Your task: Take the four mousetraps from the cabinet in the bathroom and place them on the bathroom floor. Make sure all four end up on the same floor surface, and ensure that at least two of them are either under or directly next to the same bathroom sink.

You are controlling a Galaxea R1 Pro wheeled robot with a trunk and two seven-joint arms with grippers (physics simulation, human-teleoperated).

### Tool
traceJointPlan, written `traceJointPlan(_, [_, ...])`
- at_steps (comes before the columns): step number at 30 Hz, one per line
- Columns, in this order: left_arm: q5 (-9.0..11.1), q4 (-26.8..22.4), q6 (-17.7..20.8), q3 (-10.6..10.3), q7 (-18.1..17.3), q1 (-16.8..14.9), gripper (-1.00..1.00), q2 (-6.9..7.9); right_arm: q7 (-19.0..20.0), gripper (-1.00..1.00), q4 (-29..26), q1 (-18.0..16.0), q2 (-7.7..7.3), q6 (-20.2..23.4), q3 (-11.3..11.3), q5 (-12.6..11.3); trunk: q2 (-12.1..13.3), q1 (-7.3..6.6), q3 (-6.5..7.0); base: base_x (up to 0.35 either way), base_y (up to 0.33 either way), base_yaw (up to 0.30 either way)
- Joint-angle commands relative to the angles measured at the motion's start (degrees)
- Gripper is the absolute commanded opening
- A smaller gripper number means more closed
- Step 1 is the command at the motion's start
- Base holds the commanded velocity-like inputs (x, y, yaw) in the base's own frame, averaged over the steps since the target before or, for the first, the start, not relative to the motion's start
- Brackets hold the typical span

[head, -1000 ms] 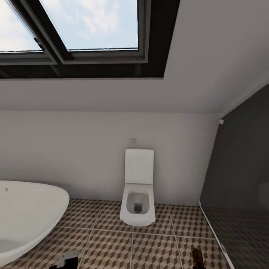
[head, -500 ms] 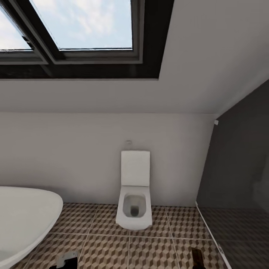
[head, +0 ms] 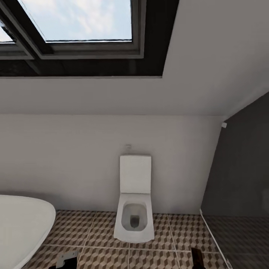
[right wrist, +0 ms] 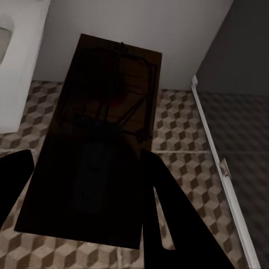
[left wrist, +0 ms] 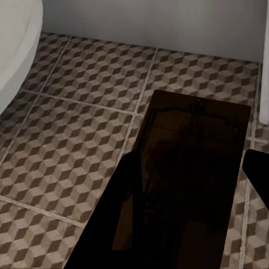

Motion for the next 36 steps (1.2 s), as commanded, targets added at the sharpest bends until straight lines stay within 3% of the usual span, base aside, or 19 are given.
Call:
traceJointPlan(1, [0.3,0.01,-0.16,-0.48,0.37,-0.02,-1.0,0.05,-0.14,-1.0,0.19,-0.06,0.03,-0.25,0.5,-0.31,-0.04,0.05,-0.02,0.325,0.0,0.0])
traceJointPlan(13, [0.26,0.16,-0.16,-0.55,0.38,-0.02,-1.0,-0.01,-0.12,-1.0,0.19,-0.06,0.03,-0.25,0.51,-0.29,-0.04,0.05,-0.02,0.313,0.0,0.0])
traceJointPlan(36, [0.18,0.18,-0.16,-0.5,0.38,-0.02,-1.0,-0.02,-0.16,-1.0,0.19,-0.06,0.03,-0.25,0.53,-0.29,-0.04,0.05,0.51,0.038,0.003,-0.063])
